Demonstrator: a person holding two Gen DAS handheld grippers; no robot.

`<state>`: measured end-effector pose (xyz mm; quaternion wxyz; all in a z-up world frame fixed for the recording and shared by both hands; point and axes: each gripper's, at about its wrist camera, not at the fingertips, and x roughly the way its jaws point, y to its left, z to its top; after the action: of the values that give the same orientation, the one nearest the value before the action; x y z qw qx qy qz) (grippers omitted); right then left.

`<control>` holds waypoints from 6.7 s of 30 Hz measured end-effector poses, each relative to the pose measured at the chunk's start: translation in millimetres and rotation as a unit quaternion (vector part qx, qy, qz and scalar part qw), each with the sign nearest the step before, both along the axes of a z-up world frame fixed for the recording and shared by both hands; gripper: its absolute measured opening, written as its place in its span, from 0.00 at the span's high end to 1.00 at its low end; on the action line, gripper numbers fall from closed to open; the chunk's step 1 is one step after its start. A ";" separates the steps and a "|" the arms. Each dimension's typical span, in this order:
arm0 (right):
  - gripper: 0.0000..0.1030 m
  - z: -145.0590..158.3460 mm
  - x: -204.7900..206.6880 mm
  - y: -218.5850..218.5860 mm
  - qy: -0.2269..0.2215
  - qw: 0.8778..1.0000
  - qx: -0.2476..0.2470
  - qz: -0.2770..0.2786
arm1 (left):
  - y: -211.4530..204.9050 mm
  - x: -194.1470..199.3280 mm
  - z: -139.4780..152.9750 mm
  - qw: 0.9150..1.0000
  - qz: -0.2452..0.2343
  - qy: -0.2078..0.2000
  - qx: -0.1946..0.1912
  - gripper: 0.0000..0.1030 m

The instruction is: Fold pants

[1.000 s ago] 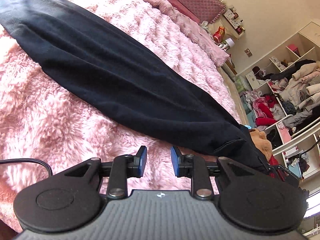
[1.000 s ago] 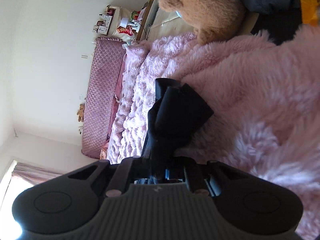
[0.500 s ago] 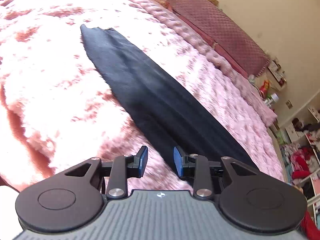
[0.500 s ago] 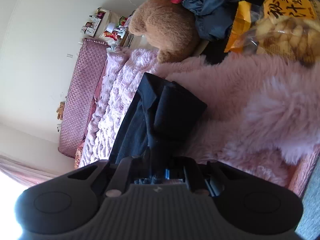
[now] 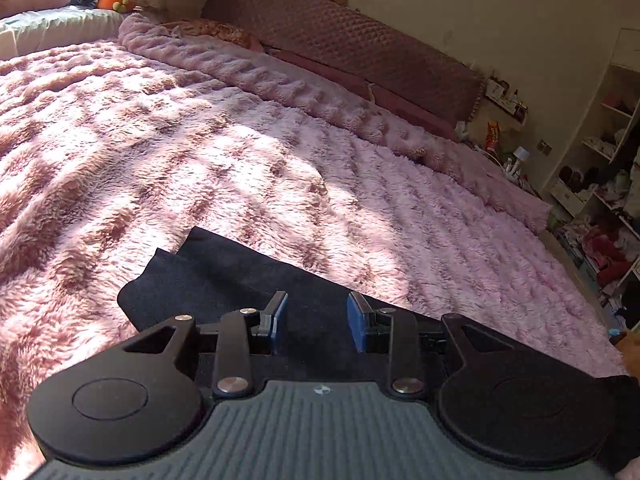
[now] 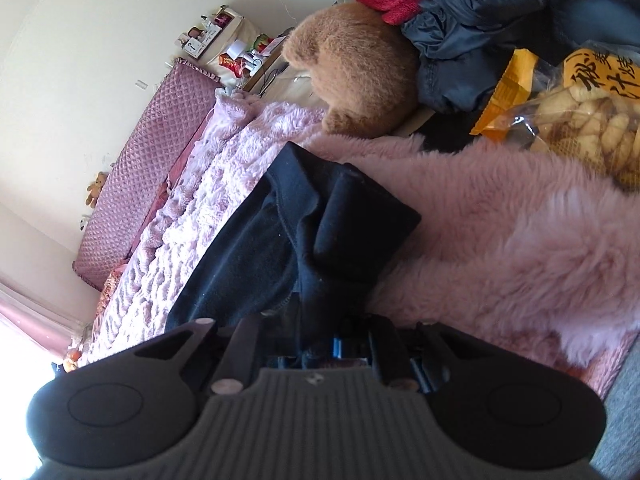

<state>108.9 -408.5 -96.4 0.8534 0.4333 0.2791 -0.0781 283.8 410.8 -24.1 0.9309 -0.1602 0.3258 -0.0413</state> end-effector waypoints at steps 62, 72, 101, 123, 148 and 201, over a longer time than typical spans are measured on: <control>0.89 -17.4 7.8 -4.0 0.004 0.999 0.032 0.000 | -236.4 153.0 -32.5 0.799 -0.432 0.218 0.357 0.62; 0.89 -14.1 8.0 -1.3 0.008 1.000 0.018 0.008 | -302.0 122.1 -80.0 0.700 -0.527 0.239 0.419 0.67; 0.89 -15.4 6.1 -4.8 0.006 0.999 0.034 0.012 | -341.9 143.3 -51.9 0.663 -0.547 0.260 0.440 0.99; 0.89 -15.7 7.7 -1.3 0.006 1.000 0.021 0.015 | -13.5 93.5 28.0 0.978 0.050 0.137 0.149 0.31; 0.89 -17.8 11.1 4.7 0.003 1.000 -0.004 0.008 | 59.8 22.5 -25.2 0.967 0.234 0.102 -0.010 0.76; 0.97 16.3 6.4 -22.7 -0.033 0.987 0.150 0.041 | 59.7 -108.6 23.1 0.953 0.251 0.050 -0.164 0.94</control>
<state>115.3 -431.2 -80.1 0.7896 0.5474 0.2768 0.0137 175.2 470.4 -1.0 0.8548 -0.3886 0.3103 0.1486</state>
